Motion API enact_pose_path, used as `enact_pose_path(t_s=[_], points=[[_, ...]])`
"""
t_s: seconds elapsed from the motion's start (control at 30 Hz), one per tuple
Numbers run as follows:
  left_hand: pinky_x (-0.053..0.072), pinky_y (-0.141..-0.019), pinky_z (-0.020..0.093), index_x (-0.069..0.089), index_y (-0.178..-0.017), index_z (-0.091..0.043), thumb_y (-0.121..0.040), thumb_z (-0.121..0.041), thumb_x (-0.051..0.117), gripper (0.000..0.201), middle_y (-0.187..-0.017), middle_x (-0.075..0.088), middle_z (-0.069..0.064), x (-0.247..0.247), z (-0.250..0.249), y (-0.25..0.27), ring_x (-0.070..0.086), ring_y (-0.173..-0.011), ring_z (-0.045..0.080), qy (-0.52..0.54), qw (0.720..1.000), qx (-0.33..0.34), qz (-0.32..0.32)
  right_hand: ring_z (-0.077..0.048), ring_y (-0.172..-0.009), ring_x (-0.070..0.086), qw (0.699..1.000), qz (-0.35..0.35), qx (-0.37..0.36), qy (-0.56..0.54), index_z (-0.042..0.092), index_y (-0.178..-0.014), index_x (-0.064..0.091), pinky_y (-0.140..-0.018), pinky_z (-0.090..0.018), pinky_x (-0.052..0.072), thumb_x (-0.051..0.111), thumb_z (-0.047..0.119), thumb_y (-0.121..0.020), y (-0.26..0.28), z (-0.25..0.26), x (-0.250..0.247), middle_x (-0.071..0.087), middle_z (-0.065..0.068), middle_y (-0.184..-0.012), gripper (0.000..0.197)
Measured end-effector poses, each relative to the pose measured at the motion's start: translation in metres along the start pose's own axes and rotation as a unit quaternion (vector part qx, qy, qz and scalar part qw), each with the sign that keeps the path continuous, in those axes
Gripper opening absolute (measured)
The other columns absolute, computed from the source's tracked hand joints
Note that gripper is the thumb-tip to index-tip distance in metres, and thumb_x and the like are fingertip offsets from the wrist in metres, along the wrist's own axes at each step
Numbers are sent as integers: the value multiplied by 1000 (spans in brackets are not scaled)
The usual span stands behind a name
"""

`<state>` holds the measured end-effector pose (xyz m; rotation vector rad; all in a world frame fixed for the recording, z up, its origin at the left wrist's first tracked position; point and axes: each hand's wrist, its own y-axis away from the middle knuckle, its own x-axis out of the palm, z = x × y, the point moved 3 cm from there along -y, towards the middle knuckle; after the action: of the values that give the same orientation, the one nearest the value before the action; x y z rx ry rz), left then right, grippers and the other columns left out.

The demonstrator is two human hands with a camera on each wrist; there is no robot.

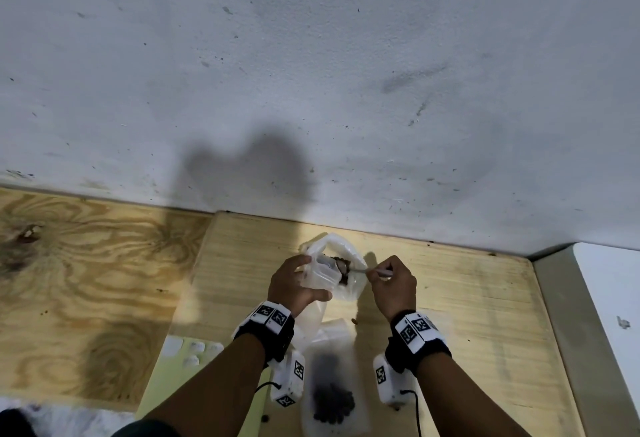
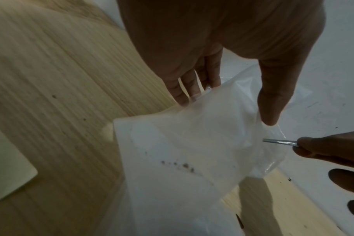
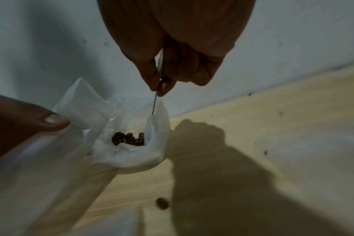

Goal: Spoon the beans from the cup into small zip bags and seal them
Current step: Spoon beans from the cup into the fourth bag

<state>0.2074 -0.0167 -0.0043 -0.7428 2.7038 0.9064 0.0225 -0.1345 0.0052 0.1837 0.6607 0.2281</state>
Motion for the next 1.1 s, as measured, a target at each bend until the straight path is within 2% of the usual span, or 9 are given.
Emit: enact_pose_path(t_s=[0.1,0.27,0.37,0.5,0.67,0.8,0.93,1.0,1.1], points=[[47,-82,24,57,-120,-29,-46,-18,95,84,-121,65,2,-1,0,-1,62,-107,16,3,1000,-7,11,-19,-69,58,996,9,77,-50,6,-77,60,-56,-24,40,76,13,-80,2,-5,8,65,-5,-75,17],[51,-83,30,59,-120,-31,-41,-24,94,87,-119,63,0,-10,-2,-6,62,-106,15,-1,999,-28,41,-24,-71,58,978,12,158,-133,13,-70,60,-67,-34,48,78,14,-70,-5,-14,6,65,-5,-75,18],[52,-82,33,60,-118,-32,-32,-30,89,91,-114,66,0,-14,-3,-8,63,-104,16,-2,998,-35,56,-21,-62,51,974,8,160,-158,15,-67,60,-56,-29,40,78,12,-70,-11,-11,-6,60,-3,-66,18],[54,-82,34,62,-114,-29,-36,-22,87,82,-107,70,1,-15,-3,-10,66,-99,17,12,997,-46,65,-16,-50,36,972,15,132,-194,9,-70,61,-48,-25,28,76,6,-71,-13,-1,-23,45,2,-53,15],[54,-85,37,64,-106,-30,-45,-12,89,69,-103,71,1,-13,-2,-7,66,-99,18,28,996,-50,66,-16,-51,35,969,22,110,-221,8,-75,62,-49,-23,26,76,7,-71,-10,11,-36,42,8,-47,15],[53,-86,37,64,-114,-27,-41,-15,89,78,-104,71,2,-10,-2,-5,66,-99,19,27,996,-57,68,-15,-53,39,972,35,71,-221,8,-73,61,-52,-24,29,76,7,-73,-5,22,-43,47,6,-51,15],[52,-85,35,61,-117,-31,-32,-26,88,89,-109,70,4,-9,-5,-3,65,-101,19,4,996,-54,69,-10,-59,50,985,38,-22,-166,9,-67,61,-58,-25,39,77,3,-73,-1,41,-46,59,3,-63,18],[53,-84,34,60,-113,-34,-27,-31,87,91,-111,68,3,-7,-7,-2,64,-103,18,-7,997,-47,68,-5,-62,55,988,48,-79,-125,15,-65,58,-61,-19,43,77,3,-74,1,51,-44,63,6,-66,24],[51,-83,32,60,-113,-36,-30,-28,89,89,-118,63,2,-6,-8,0,60,-108,17,-12,997,-41,70,2,-63,57,985,78,-141,-62,16,-68,58,-58,-11,39,76,7,-77,7,60,-39,65,10,-68,23]])
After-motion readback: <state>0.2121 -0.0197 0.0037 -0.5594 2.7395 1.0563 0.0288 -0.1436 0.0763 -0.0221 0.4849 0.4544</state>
